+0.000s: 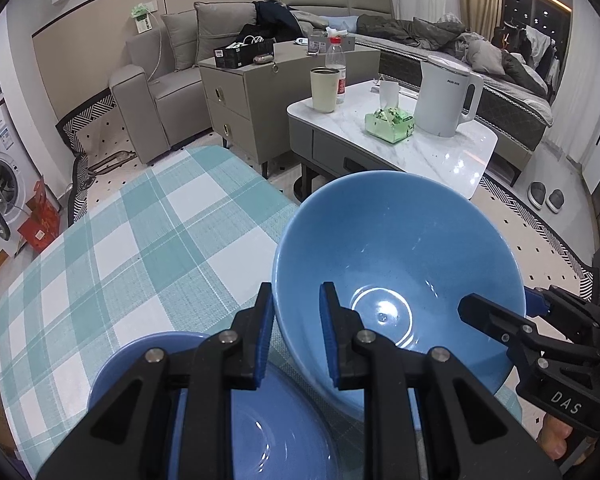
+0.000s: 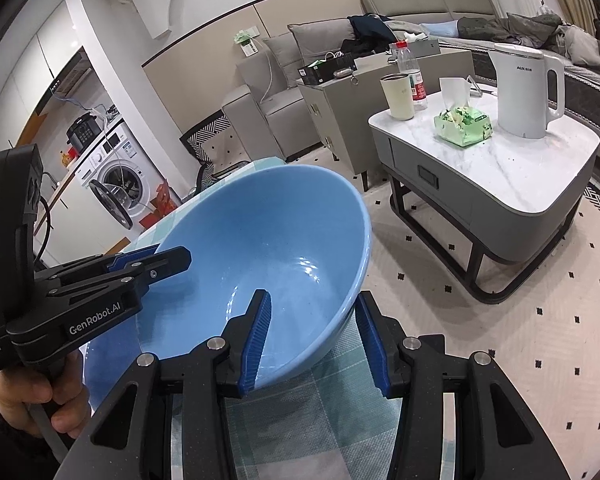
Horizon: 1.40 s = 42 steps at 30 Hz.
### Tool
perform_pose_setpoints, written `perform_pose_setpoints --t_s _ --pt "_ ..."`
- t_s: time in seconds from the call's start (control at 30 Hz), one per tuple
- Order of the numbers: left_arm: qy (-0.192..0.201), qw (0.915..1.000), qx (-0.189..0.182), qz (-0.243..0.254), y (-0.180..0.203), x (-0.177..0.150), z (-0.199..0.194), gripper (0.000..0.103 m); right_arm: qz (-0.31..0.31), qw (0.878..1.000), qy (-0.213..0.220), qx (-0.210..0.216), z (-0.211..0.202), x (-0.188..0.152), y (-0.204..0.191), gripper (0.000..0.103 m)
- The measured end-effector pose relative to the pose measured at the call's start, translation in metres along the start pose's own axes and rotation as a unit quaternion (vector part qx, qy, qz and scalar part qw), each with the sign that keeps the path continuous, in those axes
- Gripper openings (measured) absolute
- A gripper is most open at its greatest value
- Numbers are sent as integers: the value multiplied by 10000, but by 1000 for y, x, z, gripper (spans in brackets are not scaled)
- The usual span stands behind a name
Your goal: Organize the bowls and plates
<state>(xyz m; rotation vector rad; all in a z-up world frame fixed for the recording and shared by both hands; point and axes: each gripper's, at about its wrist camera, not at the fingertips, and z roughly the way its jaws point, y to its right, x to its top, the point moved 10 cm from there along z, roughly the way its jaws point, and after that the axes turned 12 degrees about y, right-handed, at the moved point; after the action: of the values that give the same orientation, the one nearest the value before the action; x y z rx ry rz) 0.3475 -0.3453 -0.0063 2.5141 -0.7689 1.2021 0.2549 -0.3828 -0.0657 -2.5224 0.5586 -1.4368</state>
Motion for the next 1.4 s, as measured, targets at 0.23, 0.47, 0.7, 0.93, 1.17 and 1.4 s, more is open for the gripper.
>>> perform_pose_setpoints --t_s 0.23,0.47,0.7,0.93,1.17,1.4 --pt "96 10000 17 -21 -3 1 -10 21 -82 9999 97 1 -9 1 -9 45" --pt "247 9997 21 -68 -5 8 -23 21 -248 9994 234 14 -20 7 -20 46" --pt "369 9993 64 -75 -9 12 -37 21 -339 9987 365 96 -31 15 -31 46" --pt "499 9986 125 -98 -15 14 -52 21 -453 9975 499 198 -43 20 -45 46" --pt "583 9979 256 -150 -27 13 -65 21 -554 9963 525 382 -52 19 -63 46" --pt "618 9973 299 -252 -40 6 -75 21 -721 9950 514 463 -53 14 -80 46"
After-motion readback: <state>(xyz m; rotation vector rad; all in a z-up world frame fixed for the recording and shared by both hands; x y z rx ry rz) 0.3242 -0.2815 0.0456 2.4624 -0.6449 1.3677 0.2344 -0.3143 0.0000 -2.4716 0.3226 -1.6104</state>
